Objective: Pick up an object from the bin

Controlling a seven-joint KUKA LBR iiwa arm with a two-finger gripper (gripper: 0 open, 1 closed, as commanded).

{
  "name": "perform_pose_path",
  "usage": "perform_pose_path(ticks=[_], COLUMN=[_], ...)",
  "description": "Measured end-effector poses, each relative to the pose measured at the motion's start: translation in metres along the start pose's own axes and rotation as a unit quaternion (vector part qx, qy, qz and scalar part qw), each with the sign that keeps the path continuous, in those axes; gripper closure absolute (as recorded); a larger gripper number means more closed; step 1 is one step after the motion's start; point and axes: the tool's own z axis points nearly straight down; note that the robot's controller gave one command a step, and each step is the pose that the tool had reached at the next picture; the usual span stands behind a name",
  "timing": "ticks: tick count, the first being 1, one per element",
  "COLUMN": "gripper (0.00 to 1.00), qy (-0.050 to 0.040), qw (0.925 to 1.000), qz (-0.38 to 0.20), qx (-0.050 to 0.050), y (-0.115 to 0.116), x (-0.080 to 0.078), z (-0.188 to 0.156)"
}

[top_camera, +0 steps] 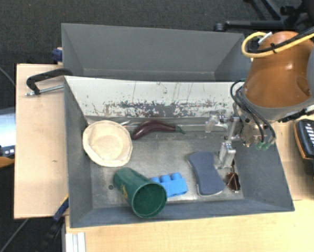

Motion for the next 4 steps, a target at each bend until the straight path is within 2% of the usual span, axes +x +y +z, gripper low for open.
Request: perform_pose_path(ticks=[1,2,3,4], gripper=[0.0,0.0,0.0,0.0], qy=[-0.0046,-0.0051,-0.0007,-0.0063], qw=[1.0,0.9992,0.9972,0.9997], qz=[0.0,-0.04,-0.075,0.022], qx=[0.0,0.0,0.0,-0.001], y=[0.0,-0.002,-0.001,-0.01], x=[-0.002,-0.018,-0.02,-0.023], z=[-0.004,0.069,0.114,0.108])
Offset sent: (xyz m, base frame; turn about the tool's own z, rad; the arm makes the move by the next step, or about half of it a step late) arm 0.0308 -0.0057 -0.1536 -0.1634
